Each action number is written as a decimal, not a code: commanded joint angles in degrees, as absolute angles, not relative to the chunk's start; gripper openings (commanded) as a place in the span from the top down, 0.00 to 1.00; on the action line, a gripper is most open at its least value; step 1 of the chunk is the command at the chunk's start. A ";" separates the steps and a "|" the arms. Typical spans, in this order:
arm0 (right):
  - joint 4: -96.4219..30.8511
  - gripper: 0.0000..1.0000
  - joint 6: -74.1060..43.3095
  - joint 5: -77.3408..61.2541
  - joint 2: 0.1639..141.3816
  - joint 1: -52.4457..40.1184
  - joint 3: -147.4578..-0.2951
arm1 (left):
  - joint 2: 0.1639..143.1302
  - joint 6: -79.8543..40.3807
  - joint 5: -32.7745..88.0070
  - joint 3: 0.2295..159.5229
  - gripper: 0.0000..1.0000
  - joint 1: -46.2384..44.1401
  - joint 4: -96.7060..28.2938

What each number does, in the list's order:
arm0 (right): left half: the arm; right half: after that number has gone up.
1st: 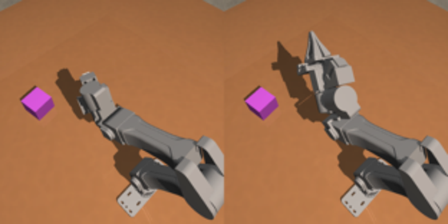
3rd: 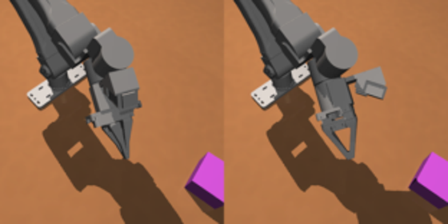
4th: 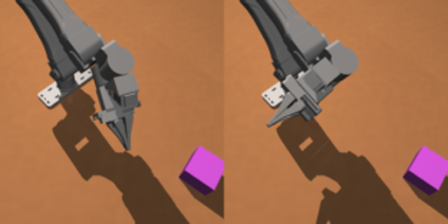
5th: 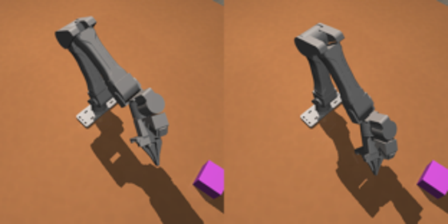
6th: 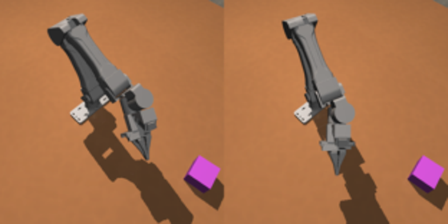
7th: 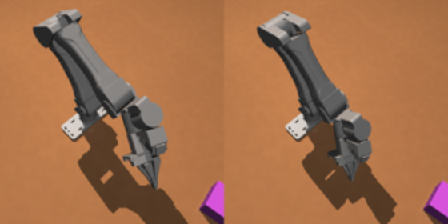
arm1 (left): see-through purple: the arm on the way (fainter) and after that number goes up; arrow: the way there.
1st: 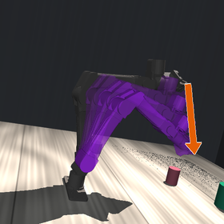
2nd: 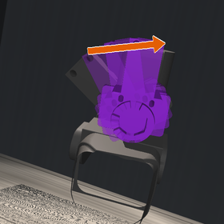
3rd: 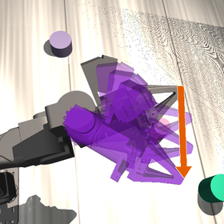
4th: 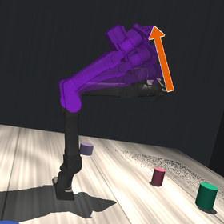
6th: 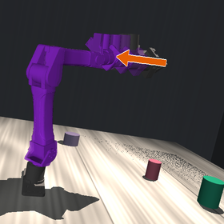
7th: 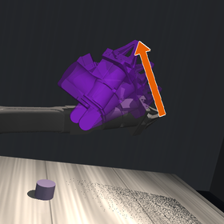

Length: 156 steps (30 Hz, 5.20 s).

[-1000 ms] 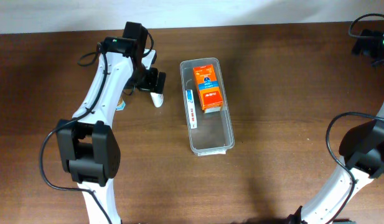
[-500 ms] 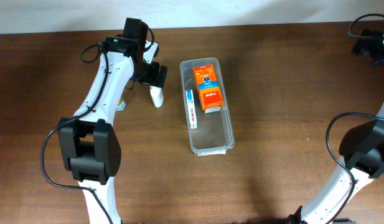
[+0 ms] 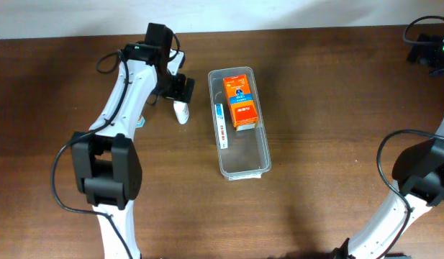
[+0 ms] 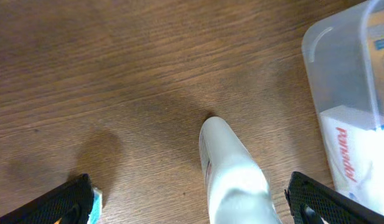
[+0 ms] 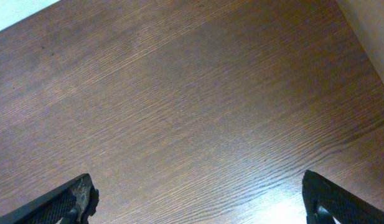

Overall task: Pack container
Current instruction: 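Lower the left gripper over the white spray bottle and grasp it, then lift the spray bottle and carry it right over the container, then lower the spray bottle into the container and open the left gripper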

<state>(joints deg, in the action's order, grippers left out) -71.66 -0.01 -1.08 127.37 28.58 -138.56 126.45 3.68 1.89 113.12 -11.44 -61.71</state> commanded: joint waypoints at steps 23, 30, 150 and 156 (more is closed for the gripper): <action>-71.53 0.02 -0.32 -0.80 127.79 28.51 -139.68 | 130.56 4.56 2.13 114.06 0.01 -11.62 -62.74; -71.53 0.02 -0.32 -0.80 127.79 28.51 -139.68 | 130.54 4.56 2.15 114.06 0.28 -11.62 -62.74; -71.53 0.02 -0.32 -0.80 127.79 28.51 -139.68 | 134.15 8.71 6.59 129.12 0.56 -37.78 -77.78; -71.53 0.02 -0.32 -0.80 127.79 28.51 -139.68 | 134.13 8.71 6.55 130.50 0.56 -37.71 -76.71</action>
<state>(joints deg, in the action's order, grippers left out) -71.66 -0.01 -1.08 127.48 28.58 -138.56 134.50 7.94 6.63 129.21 -37.82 -77.12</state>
